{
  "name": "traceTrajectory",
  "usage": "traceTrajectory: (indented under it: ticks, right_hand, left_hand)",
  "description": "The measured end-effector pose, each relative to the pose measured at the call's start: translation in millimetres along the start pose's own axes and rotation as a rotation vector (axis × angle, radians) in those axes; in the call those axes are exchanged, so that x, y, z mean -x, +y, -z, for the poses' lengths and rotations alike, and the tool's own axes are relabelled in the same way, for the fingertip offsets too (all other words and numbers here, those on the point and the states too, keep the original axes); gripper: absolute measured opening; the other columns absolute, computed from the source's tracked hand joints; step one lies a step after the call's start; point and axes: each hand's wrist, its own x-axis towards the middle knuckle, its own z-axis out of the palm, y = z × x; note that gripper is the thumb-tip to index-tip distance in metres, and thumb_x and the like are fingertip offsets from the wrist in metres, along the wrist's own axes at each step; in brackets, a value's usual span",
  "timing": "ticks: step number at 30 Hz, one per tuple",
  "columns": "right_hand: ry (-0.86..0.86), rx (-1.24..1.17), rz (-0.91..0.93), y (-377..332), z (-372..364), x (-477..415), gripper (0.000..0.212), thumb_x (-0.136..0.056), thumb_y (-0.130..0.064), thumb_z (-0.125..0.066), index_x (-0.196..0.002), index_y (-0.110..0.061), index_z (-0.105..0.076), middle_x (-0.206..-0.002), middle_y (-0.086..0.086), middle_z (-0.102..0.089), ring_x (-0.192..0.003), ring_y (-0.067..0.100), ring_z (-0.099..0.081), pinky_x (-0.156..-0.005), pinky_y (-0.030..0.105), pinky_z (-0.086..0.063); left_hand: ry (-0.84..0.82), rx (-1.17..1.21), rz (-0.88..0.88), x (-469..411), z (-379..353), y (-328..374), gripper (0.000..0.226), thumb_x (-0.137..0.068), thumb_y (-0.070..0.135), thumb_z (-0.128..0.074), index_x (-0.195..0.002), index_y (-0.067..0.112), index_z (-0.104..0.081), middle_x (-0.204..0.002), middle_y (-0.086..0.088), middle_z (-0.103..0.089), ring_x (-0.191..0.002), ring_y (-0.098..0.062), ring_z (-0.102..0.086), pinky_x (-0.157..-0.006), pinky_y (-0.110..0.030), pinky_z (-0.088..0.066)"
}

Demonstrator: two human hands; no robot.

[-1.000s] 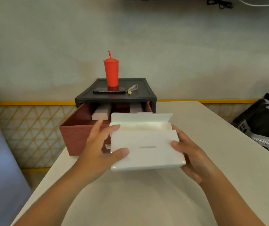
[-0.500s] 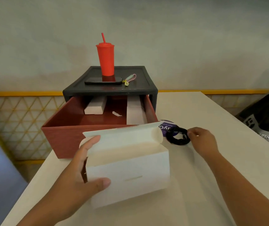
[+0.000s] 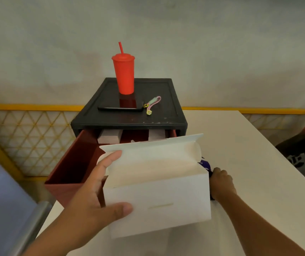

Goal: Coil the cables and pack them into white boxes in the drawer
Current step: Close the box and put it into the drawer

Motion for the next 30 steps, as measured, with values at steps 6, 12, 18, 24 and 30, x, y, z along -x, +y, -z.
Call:
traceTrajectory:
  ticks: [6, 12, 18, 24, 30]
  right_hand:
    - [0.079, -0.526, -0.118, 8, 26, 45, 0.006, -0.096, -0.009, -0.032, -0.095, -0.008, -0.038, -0.075, 0.007, -0.054, -0.067, 0.023, -0.052, -0.053, 0.032, -0.037]
    - [0.302, -0.704, -0.084, 10, 134, 86, 0.017, -0.095, -0.004, -0.039, -0.110, 0.000, -0.044, -0.066, 0.013, -0.052, -0.059, 0.030, -0.051, -0.054, 0.033, -0.037]
    - [0.391, -0.623, 0.183, -41, 222, 131, 0.018, -0.092, -0.001, -0.039, -0.106, -0.012, -0.044, -0.072, 0.001, -0.048, -0.060, 0.009, -0.044, -0.049, 0.022, -0.025]
    - [0.310, -0.429, 0.364, -74, 220, 154, 0.035, -0.092, 0.001, -0.035, -0.123, -0.012, -0.041, -0.114, 0.008, -0.054, -0.095, 0.025, -0.049, -0.071, 0.026, -0.033]
    - [0.014, -0.440, 0.383, -75, 218, 159, 0.021, -0.096, -0.010, -0.032, -0.117, -0.010, -0.031, -0.092, 0.005, -0.049, -0.078, 0.020, -0.049, -0.066, 0.029, -0.039]
  left_hand:
    - [-0.003, -0.091, 0.045, -7, 6, 30, 0.089, -0.034, 0.051, -0.087, -0.102, 0.077, -0.037, -0.109, 0.027, -0.059, -0.104, 0.000, -0.059, -0.076, -0.023, -0.055]
    - [-0.055, -0.220, 0.170, -15, 6, 57, 0.088, -0.073, 0.003, -0.075, -0.114, 0.065, -0.027, -0.121, 0.016, -0.052, -0.105, -0.006, -0.057, -0.077, -0.020, -0.052]
    - [-0.136, -0.270, 0.230, -17, -13, 77, 0.094, -0.075, 0.010, -0.075, -0.122, 0.063, -0.013, -0.123, 0.024, -0.047, -0.107, -0.003, -0.055, -0.079, -0.016, -0.051]
    - [-0.165, -0.225, 0.278, -6, -23, 86, 0.096, -0.075, 0.010, -0.076, -0.126, 0.063, -0.015, -0.124, 0.021, -0.050, -0.106, -0.008, -0.059, -0.088, -0.027, -0.053]
    - [-0.146, -0.219, 0.330, 5, -18, 81, 0.099, -0.072, 0.011, -0.078, -0.126, 0.068, -0.017, -0.129, 0.020, -0.047, -0.112, -0.011, -0.057, -0.095, -0.036, -0.050]
